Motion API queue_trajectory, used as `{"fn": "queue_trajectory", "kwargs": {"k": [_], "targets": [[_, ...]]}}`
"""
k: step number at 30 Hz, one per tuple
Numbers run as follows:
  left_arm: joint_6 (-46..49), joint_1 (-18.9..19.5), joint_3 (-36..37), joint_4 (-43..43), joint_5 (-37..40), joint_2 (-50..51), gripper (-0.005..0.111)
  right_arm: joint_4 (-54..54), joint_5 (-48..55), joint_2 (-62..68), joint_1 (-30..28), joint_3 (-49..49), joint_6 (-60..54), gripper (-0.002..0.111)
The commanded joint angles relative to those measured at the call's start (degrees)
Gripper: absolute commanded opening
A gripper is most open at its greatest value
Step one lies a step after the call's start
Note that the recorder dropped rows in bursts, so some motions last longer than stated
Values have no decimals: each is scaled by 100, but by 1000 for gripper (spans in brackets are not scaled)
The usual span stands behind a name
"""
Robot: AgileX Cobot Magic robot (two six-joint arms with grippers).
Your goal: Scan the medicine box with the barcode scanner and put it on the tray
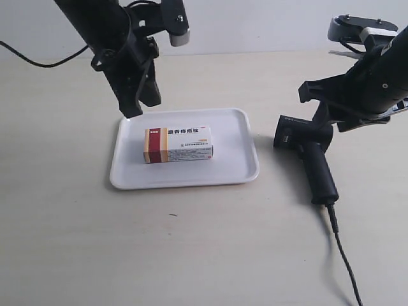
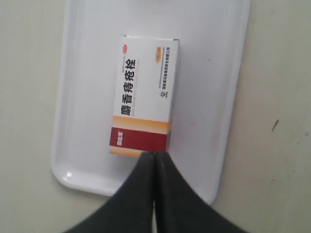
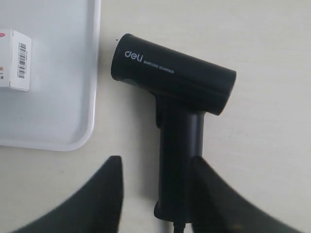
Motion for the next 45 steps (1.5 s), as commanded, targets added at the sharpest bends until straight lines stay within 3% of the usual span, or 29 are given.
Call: {"fn": "queue_trajectory", "kwargs": {"k": [1, 4, 7, 10, 13, 18, 21, 24, 33, 45], "targets": [[-809, 99, 210, 20, 123, -470, 0, -21, -15, -98, -27, -33, -201, 1], [-1076, 133, 488, 105, 119, -803, 0, -21, -34, -302, -27, -33, -202, 0], [-1961, 133, 998, 715, -24, -1566, 0, -21, -224, -1135, -27, -33, -324, 0], [-2700, 155, 1312, 709, -400, -2368, 0, -21, -424, -2116, -27, 21, -371, 0], [-2766, 144, 2028, -199, -1275, -3485, 0, -21, -1365, -3772, -27, 686, -371, 0], [-2737, 123, 3724, -1559, -2819, -5268, 0, -21, -1518, -6278, -27, 1659, -371, 0], [-2762, 123, 4842, -1923, -3854, -6266, 0, -31, -1498, -7512, -27, 1992, -306, 0], [-2762, 123, 5527, -1923, -4259, -6829, 0, -217, -1244, -8218, -27, 2171, -306, 0], [-2750, 123, 6446, -1923, -4490, -7461, 0, -654, -468, -8879, -27, 2210, -64, 0], [-2761, 123, 6539, -1923, -4469, -7488, 0, -605, -301, -8945, -27, 2210, -4, 0]]}}
